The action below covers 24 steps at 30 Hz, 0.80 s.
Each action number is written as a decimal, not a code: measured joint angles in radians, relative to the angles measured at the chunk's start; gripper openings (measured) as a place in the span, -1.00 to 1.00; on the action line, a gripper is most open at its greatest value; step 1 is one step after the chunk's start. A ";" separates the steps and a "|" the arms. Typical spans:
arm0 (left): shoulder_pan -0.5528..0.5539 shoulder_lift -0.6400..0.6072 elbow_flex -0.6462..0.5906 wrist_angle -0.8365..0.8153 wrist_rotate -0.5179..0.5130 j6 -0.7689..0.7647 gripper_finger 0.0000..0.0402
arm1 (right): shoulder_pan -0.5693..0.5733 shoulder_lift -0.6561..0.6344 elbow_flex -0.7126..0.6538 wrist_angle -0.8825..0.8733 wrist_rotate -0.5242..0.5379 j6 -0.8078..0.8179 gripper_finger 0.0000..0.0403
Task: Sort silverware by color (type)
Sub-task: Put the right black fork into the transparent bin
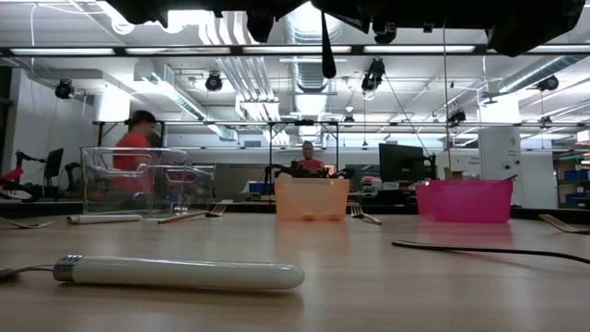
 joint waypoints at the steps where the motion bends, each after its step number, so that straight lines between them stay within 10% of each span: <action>1: 0.000 0.000 0.000 0.000 0.000 -0.006 -1.00 | 0.000 0.000 0.000 0.000 0.002 0.001 -0.93; 14: 0.005 -0.015 0.000 -0.028 -0.026 -0.099 -1.00 | 0.000 0.000 0.000 -0.003 0.122 0.010 -0.47; 24: 0.098 -0.265 0.000 -0.454 -0.116 -0.178 -1.00 | 0.000 -0.020 0.000 -0.061 0.284 -0.026 -0.29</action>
